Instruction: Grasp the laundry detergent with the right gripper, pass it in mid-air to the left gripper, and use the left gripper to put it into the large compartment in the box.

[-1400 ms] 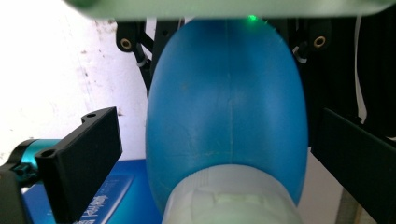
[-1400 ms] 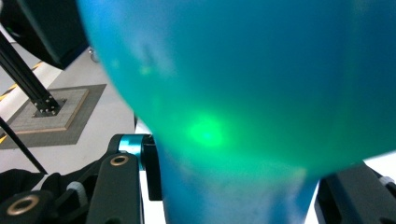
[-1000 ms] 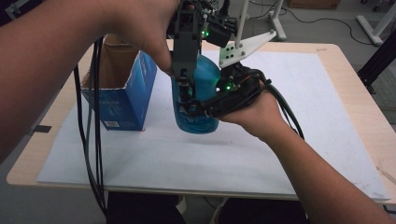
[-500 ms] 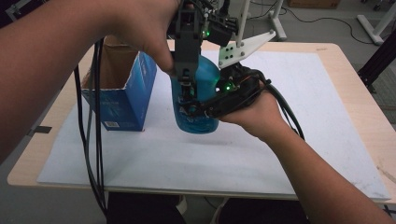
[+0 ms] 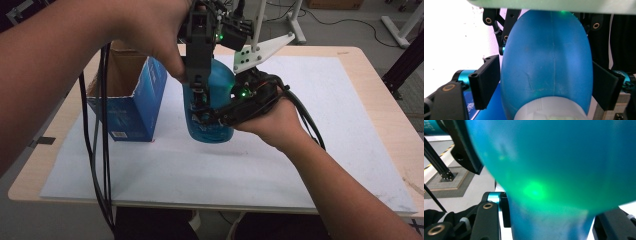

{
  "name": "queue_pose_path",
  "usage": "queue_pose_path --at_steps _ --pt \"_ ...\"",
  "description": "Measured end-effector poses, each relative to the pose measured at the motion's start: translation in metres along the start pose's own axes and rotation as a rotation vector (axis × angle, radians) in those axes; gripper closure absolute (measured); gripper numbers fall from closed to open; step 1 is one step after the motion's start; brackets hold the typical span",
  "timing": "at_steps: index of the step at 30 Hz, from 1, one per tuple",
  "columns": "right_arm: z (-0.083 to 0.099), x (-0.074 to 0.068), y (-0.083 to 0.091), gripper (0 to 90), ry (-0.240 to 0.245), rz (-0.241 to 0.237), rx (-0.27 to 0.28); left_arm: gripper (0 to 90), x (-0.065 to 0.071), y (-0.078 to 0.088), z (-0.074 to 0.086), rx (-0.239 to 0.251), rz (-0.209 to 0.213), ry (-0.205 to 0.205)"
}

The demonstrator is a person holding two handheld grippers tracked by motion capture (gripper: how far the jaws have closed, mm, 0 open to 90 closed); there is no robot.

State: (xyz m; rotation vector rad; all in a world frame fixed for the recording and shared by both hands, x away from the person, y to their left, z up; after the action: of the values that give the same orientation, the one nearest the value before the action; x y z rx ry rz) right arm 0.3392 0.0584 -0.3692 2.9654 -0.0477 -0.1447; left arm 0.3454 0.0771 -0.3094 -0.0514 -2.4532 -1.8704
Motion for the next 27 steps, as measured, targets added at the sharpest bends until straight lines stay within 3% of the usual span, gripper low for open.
queue_pose_path --at_steps 27 --pt "-0.0015 -0.0005 0.0 46.6 0.001 -0.001 0.009 30.4 0.0016 0.0004 -0.0018 -0.008 0.005 -0.003"
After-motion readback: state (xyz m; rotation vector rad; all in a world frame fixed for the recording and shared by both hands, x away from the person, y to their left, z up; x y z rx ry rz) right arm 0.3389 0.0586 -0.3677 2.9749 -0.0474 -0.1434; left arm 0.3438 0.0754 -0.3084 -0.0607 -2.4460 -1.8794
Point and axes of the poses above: each handheld gripper's, and its own axes: y roughly backward along the jaws, z roughly out of its underside, x roughly to its right, the point moved 10 cm from there along -y, roughly forward along the jaws, and after that the axes turned 14 degrees about x, right-handed, at the moved point
